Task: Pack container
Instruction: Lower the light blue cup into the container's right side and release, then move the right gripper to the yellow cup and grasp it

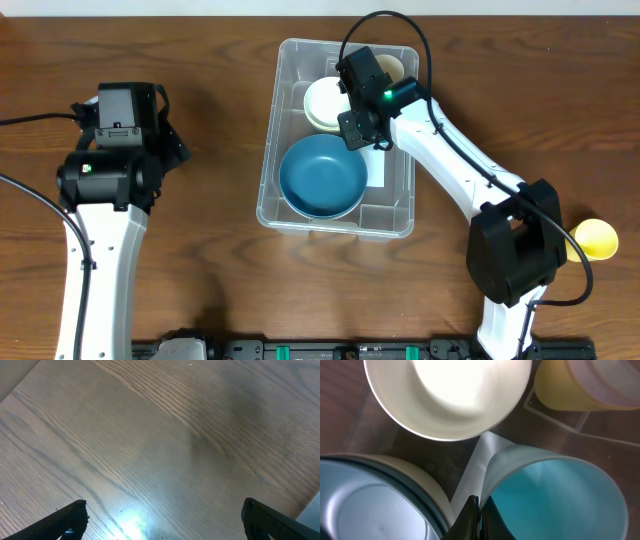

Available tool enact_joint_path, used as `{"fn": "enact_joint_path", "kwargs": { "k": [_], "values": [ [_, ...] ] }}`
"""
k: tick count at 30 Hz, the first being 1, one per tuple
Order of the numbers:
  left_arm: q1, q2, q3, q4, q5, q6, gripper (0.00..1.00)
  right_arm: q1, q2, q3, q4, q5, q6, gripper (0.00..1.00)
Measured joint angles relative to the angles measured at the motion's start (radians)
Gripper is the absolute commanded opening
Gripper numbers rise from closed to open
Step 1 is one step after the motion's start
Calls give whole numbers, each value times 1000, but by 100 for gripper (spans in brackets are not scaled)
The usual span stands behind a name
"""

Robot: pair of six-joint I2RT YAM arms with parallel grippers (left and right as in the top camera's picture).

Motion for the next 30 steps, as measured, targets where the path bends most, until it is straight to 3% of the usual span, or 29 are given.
{"fn": "enact_joint_path", "kwargs": {
  "k": [2, 6, 18, 24, 30],
  "values": [
    [0, 0, 0, 0, 0, 0, 98, 0, 0, 0, -6, -2, 4, 26],
    [0, 0, 0, 0, 0, 0, 98, 0, 0, 0, -6, -8, 1, 39],
    [0, 0, 0, 0, 0, 0, 98, 0, -34, 0, -66, -26, 2, 40],
    [0, 0, 0, 0, 0, 0, 98, -22, -244, 3, -190, 32, 12, 41],
    [0, 0, 0, 0, 0, 0, 98, -132, -454, 21, -408, 144, 113, 40]
  ]
}}
